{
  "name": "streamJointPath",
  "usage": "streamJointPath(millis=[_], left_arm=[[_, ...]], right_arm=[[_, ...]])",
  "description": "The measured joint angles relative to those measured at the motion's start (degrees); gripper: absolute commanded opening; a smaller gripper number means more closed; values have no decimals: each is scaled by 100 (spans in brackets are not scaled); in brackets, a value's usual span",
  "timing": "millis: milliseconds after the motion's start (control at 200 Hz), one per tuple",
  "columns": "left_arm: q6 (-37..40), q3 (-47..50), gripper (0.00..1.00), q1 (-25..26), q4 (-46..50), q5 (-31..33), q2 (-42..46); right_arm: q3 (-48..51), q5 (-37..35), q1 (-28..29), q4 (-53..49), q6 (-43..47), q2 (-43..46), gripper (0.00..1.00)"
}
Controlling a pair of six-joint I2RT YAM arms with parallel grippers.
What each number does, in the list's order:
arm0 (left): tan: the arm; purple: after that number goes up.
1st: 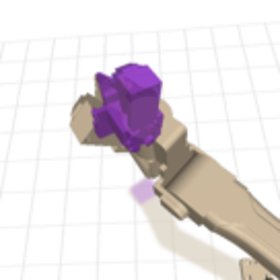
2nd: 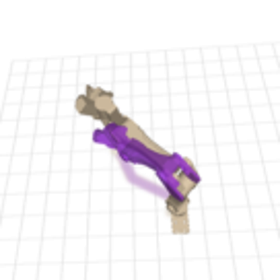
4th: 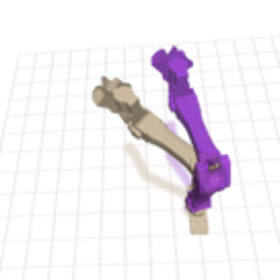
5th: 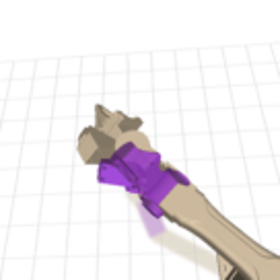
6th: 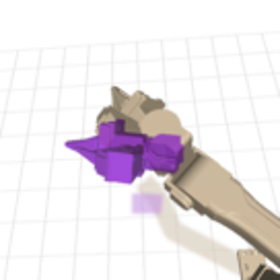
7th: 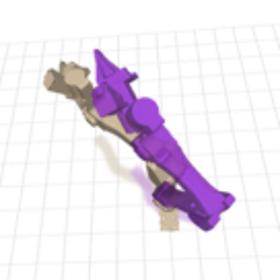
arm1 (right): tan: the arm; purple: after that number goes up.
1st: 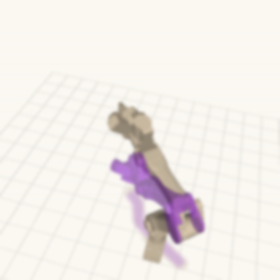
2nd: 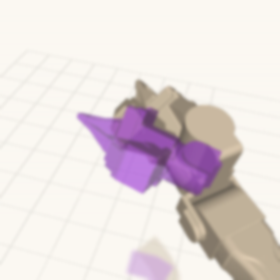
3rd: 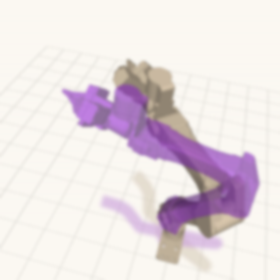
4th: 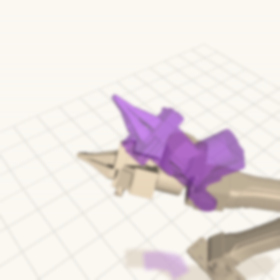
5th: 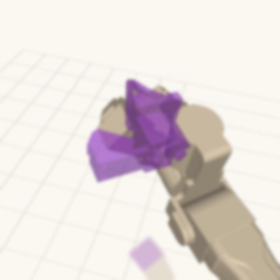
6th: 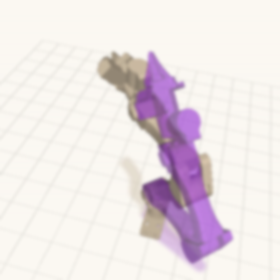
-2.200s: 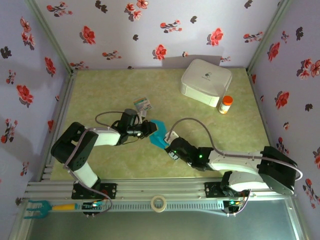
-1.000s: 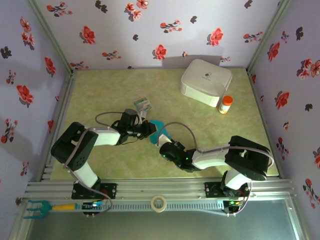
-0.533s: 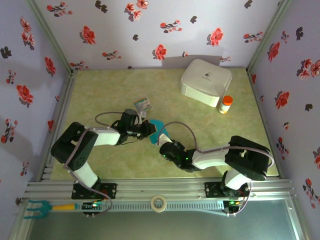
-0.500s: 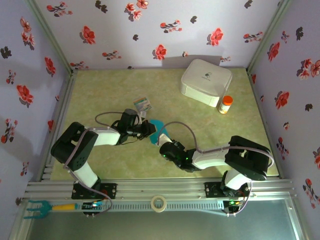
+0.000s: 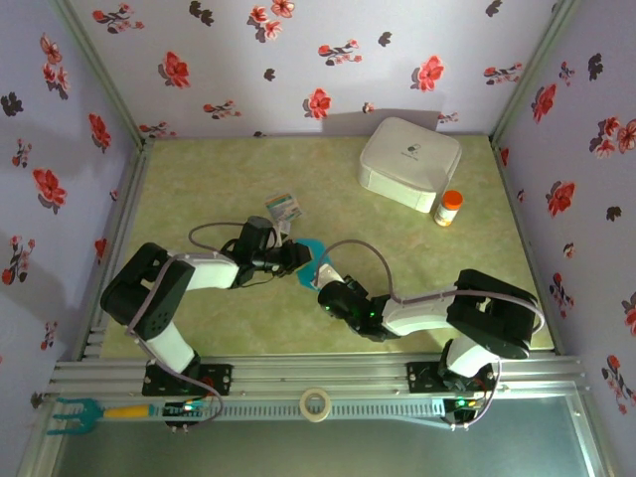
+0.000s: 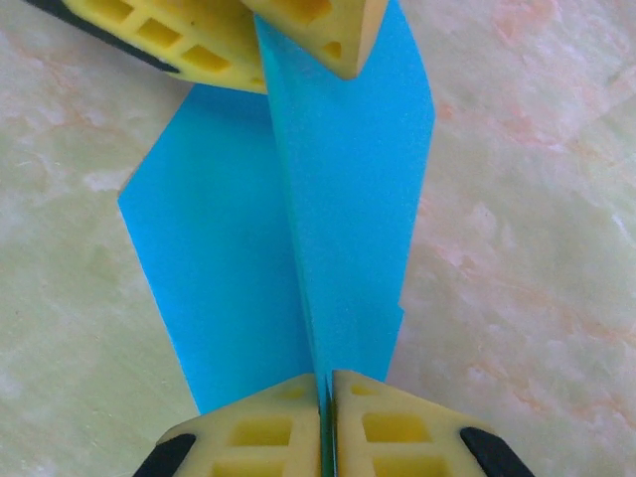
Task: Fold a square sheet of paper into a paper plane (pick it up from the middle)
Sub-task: Fourth fold the wing at the center of the table.
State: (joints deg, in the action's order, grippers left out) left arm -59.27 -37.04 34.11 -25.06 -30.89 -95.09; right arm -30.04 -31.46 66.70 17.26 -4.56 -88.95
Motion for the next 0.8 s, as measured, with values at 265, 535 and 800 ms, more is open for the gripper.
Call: streamJointPath(millis=[265, 535, 800], left_arm=[[275, -9, 39, 0, 664, 474, 811], [527, -11, 41, -7, 1193, 962, 1346], [570, -11, 40, -17, 1333, 1016, 1342]], right_arm=[[118, 520, -278, 269, -415, 0, 8], [275, 1532, -767, 573, -1032, 33, 8], [280, 2299, -1045, 702, -1497, 35, 8]])
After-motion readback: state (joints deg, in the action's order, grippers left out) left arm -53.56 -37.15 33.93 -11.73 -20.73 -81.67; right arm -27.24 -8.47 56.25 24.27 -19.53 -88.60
